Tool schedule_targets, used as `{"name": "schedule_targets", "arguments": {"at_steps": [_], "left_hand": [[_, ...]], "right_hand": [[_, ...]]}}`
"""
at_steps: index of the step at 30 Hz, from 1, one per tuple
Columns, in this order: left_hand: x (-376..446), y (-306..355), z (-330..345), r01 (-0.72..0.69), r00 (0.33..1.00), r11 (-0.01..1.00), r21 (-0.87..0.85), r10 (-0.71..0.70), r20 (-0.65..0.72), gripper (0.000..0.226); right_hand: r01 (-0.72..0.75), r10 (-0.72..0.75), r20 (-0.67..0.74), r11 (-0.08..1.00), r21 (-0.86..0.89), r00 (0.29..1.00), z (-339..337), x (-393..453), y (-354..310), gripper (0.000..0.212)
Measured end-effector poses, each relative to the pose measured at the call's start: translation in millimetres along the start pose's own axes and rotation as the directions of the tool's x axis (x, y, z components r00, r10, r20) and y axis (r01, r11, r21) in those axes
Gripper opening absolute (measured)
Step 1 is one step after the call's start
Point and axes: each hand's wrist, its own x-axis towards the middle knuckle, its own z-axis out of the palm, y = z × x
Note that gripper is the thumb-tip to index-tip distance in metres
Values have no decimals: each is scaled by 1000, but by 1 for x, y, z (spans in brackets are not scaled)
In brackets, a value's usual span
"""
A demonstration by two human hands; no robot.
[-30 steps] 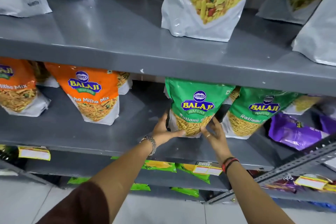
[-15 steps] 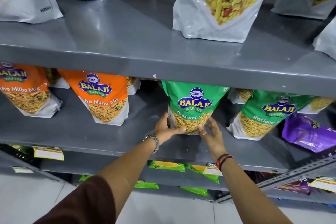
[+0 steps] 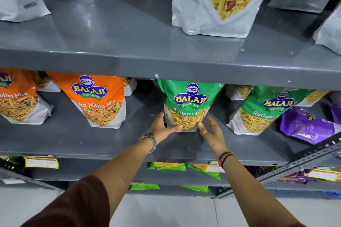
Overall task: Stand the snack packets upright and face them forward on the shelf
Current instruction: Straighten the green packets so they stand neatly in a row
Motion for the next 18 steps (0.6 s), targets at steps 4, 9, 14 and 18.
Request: {"name": "schedule_targets", "arguments": {"at_steps": [4, 9, 14, 18], "left_hand": [[-7, -12, 11, 39, 988, 999, -28, -43, -148, 62], [-41, 1, 47, 149, 931, 989, -14, -145, -335, 22], [-52, 28, 111, 152, 972, 976, 154, -119, -205, 17], [-40, 71, 162, 25, 999, 1000, -12, -26, -38, 44]], "right_hand": [[-25, 31, -149, 999, 42, 988, -39, -2, 18, 35], [-12, 3, -348, 1000, -23, 937, -112, -11, 40, 18], [-27, 36, -411, 999, 27, 911, -179, 0, 37, 26], [-2, 49, -373, 992, 124, 926, -200, 20, 17, 48]]}}
